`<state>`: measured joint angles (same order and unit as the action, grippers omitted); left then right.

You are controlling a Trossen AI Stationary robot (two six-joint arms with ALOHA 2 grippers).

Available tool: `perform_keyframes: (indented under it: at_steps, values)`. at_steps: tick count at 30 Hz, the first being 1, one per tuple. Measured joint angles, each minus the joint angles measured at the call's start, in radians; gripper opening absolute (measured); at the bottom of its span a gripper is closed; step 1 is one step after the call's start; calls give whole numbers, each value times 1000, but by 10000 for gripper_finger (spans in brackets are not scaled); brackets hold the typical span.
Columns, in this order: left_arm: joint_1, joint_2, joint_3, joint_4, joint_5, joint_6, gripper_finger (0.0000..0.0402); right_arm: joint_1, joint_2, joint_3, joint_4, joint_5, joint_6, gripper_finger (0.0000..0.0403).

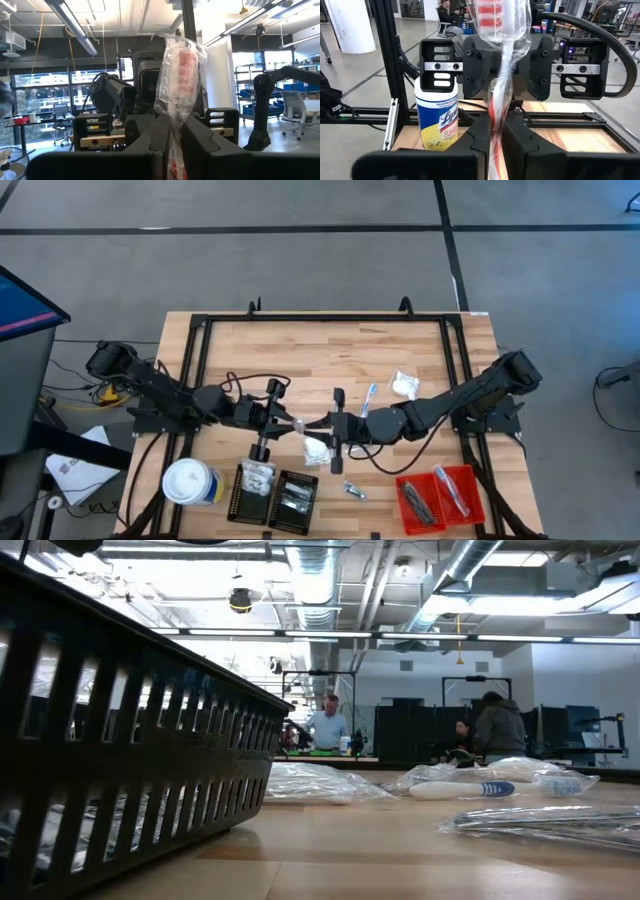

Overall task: Pick & Place Travel size toiletries
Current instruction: Put the red toothbrush into the right red bin

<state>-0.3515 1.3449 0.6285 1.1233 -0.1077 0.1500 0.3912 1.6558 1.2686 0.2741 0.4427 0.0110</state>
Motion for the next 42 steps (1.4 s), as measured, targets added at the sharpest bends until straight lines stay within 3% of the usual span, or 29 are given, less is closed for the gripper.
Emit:
perform_keyframes:
  at_steps: [5, 8, 13, 18, 23, 30, 38, 42]
  values:
    - [-5, 0, 0, -2, 1, 0, 43, 0, 0, 0, -1, 0, 1, 12]
    - [-9, 0, 0, -8, 4, -1, 73, 6, 0, 0, -2, 1, 0, 7]
    - [-10, -14, 0, -49, -37, -44, 165, 4, 0, 0, -4, 14, 2, 16]
    - [-26, -43, 0, -86, -154, -43, 268, 6, 0, 0, -29, 86, 2, 10]
    - [-73, -54, 0, -93, -297, 43, 330, 9, -24, -2, -105, 100, 46, 11]
    - [-93, -69, 0, -95, -388, 82, 351, 36, -78, -1, -261, 158, 148, 13]
    - [-93, -71, 0, -96, -421, 82, 338, 56, -95, -1, -351, 171, 216, 14]
    - [-93, -71, 0, -96, -425, 82, 330, 66, -118, 1, -486, 170, 341, 14]
